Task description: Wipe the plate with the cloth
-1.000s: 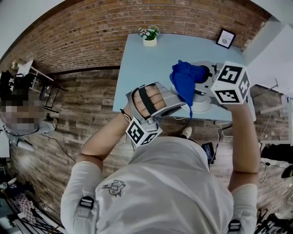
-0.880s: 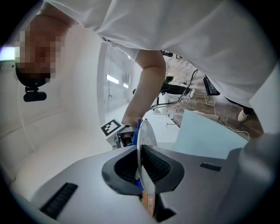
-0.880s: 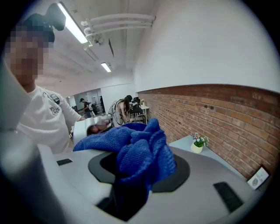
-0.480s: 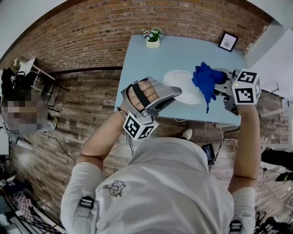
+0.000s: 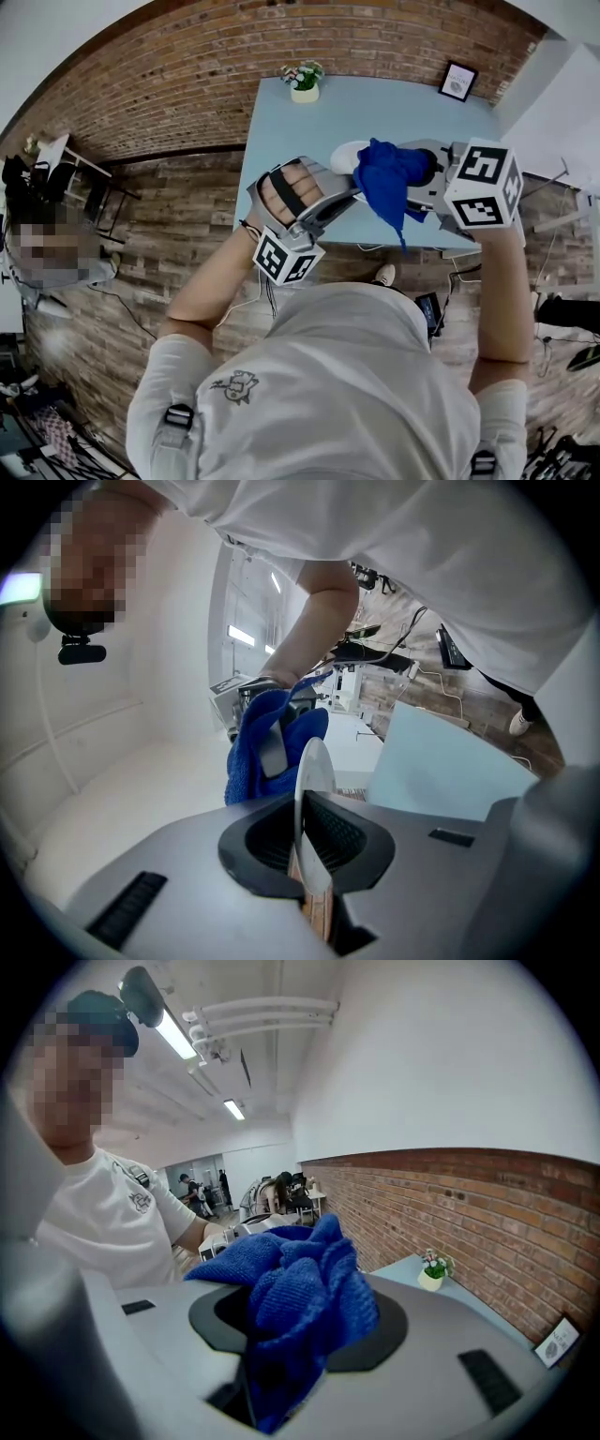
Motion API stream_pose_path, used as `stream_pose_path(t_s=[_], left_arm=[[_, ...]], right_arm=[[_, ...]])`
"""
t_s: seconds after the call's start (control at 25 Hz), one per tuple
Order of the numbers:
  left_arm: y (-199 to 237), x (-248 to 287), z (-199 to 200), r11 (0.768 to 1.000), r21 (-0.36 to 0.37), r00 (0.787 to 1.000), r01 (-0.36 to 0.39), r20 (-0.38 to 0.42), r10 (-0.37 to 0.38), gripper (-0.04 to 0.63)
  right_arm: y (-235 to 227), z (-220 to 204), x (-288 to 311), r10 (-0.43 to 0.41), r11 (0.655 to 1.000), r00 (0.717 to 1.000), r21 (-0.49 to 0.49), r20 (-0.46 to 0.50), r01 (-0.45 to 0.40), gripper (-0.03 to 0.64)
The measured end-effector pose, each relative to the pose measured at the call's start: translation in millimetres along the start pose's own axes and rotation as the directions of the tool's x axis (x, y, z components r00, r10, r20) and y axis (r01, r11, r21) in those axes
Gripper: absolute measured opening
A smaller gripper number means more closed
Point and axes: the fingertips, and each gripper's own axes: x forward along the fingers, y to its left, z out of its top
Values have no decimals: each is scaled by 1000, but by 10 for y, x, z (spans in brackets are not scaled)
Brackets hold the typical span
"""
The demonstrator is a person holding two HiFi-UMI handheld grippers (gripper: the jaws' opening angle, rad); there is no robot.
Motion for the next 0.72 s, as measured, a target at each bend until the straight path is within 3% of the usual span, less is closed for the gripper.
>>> stream_pose_path(t_s=[0.32, 0.56, 0.72], left_arm=[[48, -31, 268, 999, 34, 1000, -22, 21, 21, 21], [-20, -27, 448, 996, 86, 998, 2, 64, -8, 21], [-22, -64, 462, 996, 87, 998, 3, 66, -9, 21]], right_arm=[[-6, 143, 4, 55, 998, 998, 2, 24, -55, 164], [-21, 138, 335, 70, 996, 994, -44, -88, -74, 164], [-287, 40, 350, 32, 999, 993, 9, -112, -31, 164]])
